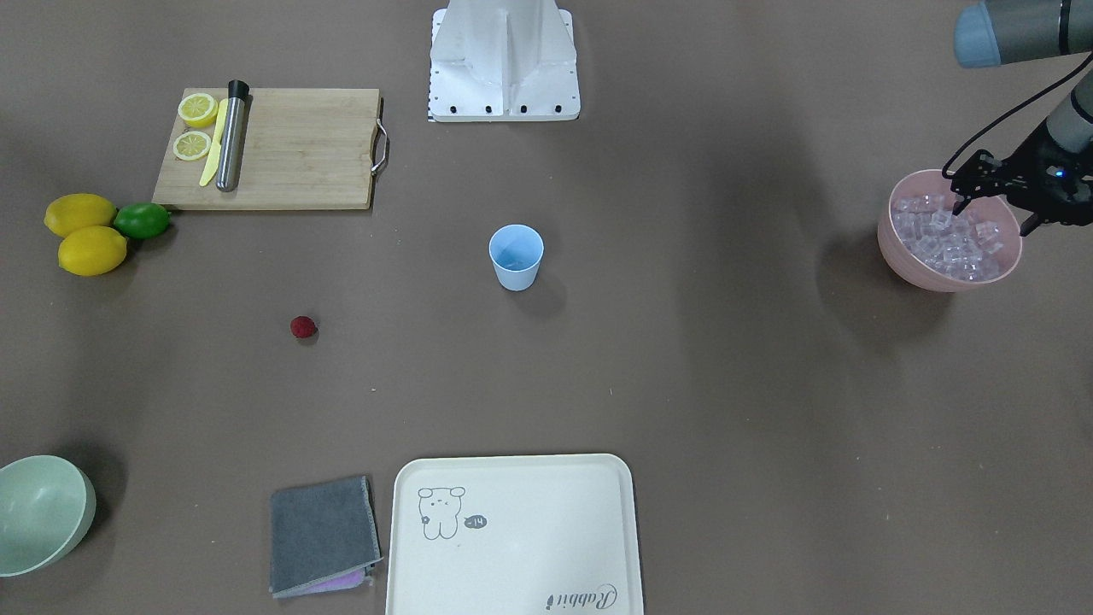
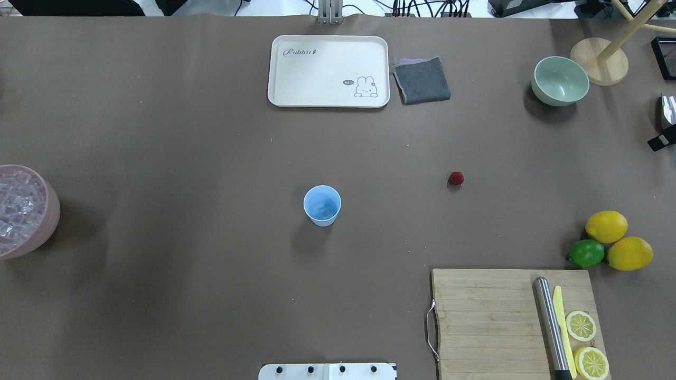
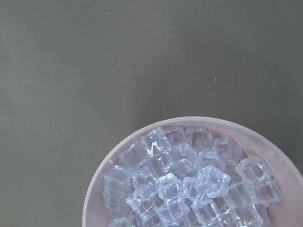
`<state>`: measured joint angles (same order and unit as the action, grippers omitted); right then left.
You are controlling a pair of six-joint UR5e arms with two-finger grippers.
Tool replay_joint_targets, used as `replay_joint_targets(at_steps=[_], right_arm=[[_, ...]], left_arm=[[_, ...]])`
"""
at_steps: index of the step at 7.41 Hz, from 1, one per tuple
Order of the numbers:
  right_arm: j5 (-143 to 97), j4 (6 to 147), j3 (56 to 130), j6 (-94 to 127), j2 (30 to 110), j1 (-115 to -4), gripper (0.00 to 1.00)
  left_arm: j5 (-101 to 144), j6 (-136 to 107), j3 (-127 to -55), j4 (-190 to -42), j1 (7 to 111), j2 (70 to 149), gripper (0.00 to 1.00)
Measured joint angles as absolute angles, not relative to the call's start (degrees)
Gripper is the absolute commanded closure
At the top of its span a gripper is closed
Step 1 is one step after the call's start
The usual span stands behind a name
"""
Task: Put ice and strawberries in cup
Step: 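Lower the left gripper into the ice cubes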
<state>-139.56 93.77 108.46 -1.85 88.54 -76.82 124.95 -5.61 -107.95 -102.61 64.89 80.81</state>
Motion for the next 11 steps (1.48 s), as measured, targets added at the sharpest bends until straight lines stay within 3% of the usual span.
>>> replay_joint_targets(at_steps=[5, 9, 11], right_arm=[[-139.6, 93.8, 109.0, -1.8, 89.1, -76.8, 0.00], [-139.7, 93.8, 109.1, -1.8, 89.1, -76.8, 0.00], [-140.2, 93.8, 109.1, -1.8, 89.1, -76.8, 0.00]], left_arm=[[127.6, -10.2, -105.2, -103.8, 62.5, 80.6, 0.20], [127.7, -11.6, -103.8, -104.9, 60.5, 80.7, 0.38], [127.7, -11.9, -103.8, -105.0, 59.6, 80.7, 0.40]])
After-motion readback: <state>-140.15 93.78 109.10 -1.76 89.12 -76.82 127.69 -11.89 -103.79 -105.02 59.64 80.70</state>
